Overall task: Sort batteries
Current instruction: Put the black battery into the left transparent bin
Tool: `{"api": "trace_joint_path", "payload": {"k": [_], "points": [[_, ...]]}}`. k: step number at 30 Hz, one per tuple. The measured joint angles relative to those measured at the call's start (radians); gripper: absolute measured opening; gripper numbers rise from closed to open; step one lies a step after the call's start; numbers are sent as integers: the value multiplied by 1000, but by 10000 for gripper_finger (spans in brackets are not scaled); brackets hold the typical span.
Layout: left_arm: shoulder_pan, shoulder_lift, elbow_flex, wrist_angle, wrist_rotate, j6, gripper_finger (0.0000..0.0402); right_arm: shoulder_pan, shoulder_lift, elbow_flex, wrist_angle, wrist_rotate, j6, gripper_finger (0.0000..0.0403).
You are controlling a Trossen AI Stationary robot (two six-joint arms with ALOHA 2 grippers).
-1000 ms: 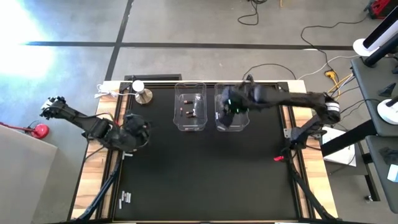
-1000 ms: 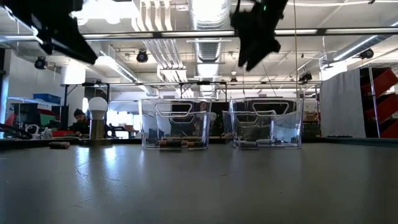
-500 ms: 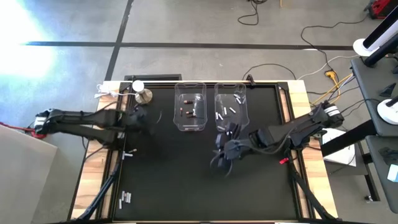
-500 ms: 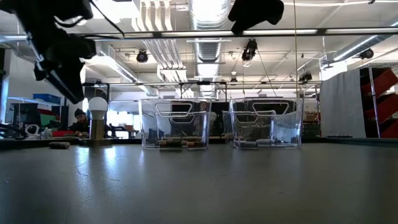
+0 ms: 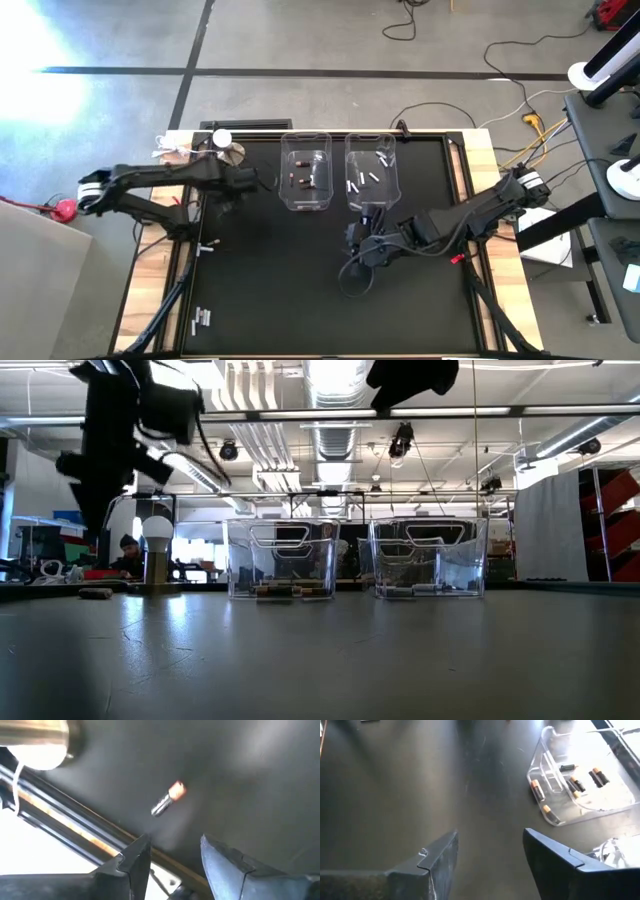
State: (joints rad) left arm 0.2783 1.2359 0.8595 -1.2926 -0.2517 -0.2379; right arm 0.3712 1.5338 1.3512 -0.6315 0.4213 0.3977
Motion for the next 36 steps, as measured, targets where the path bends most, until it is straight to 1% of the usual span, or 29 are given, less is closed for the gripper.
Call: {"api": "trace_joint_path", "payload": {"k": [3, 5, 6, 8, 10, 13, 18, 22, 26, 31, 36], "points": [[0, 62, -59, 8, -2, 95, 165, 16, 0, 0, -18, -1, 35, 217], [2, 105, -56, 26, -12, 110, 177, 27, 0, 0, -29, -2, 64, 216], [1, 119, -49, 52, -44, 122, 183, 33, 0, 0, -31, -2, 75, 215], [-2, 148, -47, 53, -105, 141, 194, 41, 0, 0, -29, -1, 83, 215], [5, 175, -48, 96, -107, 161, 204, 43, 0, 0, -29, -2, 105, 216], [11, 218, -60, 107, -93, 218, 217, 42, 0, 0, -28, -1, 127, 217], [11, 280, -101, 178, -90, 330, 220, 41, 0, 0, -28, -1, 127, 215], [12, 303, -137, 246, -107, 412, 207, 42, 0, 0, -28, -2, 127, 215], [12, 310, -174, 309, -128, 471, 185, 41, 0, 0, -29, -1, 127, 215], [11, 309, -216, 358, -125, 545, 138, 41, 0, 0, -30, -2, 127, 215], [11, 304, -229, 372, -113, 554, 82, 41, 0, 0, -29, -2, 127, 215]]}}
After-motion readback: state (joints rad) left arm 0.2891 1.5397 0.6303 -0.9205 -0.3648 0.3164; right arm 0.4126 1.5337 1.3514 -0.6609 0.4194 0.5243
